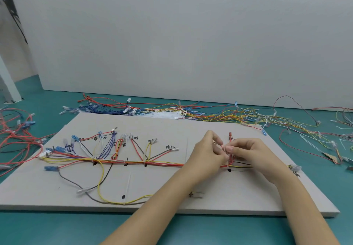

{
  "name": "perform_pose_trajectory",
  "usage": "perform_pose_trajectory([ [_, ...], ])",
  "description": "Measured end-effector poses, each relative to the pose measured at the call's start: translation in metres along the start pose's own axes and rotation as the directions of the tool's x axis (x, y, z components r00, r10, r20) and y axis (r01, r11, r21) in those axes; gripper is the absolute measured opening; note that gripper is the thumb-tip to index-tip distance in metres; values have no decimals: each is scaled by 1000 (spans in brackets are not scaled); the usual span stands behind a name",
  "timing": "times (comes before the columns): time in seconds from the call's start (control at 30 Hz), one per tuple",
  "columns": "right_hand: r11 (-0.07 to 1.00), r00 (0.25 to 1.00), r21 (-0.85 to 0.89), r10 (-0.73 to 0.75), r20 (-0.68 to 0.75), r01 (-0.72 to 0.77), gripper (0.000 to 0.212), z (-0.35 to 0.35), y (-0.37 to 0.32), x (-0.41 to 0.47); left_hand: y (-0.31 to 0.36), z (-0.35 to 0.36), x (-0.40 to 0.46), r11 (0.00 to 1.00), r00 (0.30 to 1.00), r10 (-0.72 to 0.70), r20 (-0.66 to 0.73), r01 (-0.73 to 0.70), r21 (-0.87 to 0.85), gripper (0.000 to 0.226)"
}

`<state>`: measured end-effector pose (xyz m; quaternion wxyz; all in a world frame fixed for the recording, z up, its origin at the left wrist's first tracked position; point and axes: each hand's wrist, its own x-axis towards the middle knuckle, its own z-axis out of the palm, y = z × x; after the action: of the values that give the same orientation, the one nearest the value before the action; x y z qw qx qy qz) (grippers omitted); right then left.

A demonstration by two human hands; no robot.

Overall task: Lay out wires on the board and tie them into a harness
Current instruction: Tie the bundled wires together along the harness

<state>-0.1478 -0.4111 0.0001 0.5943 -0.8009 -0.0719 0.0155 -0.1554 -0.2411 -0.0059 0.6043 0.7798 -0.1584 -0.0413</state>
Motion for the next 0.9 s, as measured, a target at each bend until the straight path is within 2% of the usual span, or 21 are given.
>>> perform_pose_trajectory([
  [0.17,999,999,44,13,37,-15,12,-2,-3,-2,-11,3,9,988,992,-120,-27,117,-100,38],
  [0.37,997,999,75,19,33,-21,11,-1,-4,-3,-10,6,13,983,990,-134,-45,127,-130,44],
  [0.67,997,999,78,19,50,-22,13,0,-4,-3,-7,11,12,986,986,-135,-95,124,-114,32],
  [0.9,996,999,82,21,43,-25,12,1,-3,-3,-3,13,9,975,987,-124,-106,102,-196,24],
])
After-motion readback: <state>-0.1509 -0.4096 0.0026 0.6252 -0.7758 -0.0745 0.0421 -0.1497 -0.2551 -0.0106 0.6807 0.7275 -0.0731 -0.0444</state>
